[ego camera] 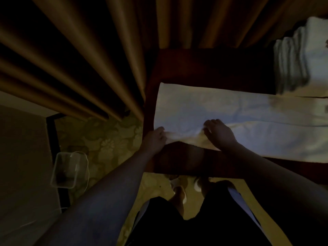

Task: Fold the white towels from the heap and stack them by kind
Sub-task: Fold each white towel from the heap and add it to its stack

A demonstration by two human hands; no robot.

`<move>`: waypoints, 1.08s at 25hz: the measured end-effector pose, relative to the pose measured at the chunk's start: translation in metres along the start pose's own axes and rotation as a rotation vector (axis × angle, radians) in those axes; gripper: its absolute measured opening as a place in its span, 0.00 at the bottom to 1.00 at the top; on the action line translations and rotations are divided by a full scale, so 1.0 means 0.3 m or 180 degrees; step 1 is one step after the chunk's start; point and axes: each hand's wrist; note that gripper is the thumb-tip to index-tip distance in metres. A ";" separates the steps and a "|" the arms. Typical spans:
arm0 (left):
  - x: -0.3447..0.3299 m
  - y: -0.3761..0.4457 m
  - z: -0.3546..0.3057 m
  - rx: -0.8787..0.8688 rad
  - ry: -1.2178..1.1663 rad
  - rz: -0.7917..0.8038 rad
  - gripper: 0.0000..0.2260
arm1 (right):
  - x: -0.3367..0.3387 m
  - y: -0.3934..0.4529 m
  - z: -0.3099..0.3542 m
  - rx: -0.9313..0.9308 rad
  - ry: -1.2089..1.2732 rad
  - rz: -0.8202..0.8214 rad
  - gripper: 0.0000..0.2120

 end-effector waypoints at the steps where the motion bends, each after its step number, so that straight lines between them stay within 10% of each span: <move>1: 0.026 0.021 -0.012 0.0288 -0.0106 -0.0204 0.16 | 0.021 0.012 0.013 -0.0101 0.0016 -0.0203 0.09; 5: 0.048 0.139 -0.054 0.1013 -0.0486 -0.0905 0.14 | 0.022 0.114 0.055 -0.0370 0.0183 -0.0353 0.14; 8: 0.019 0.195 -0.033 0.1467 -0.0285 -0.0496 0.17 | -0.031 0.148 0.042 -0.0389 0.0404 0.0139 0.25; 27: -0.105 0.185 0.005 0.1639 0.0823 -0.0526 0.19 | -0.158 -0.031 -0.131 0.0117 -0.0502 0.0642 0.36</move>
Point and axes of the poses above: each hand's wrist, its own y-axis towards the middle knuckle, its own x-axis out of the back of the hand, z = x × y, and after that the axes turned 14 degrees about -z, right-handed
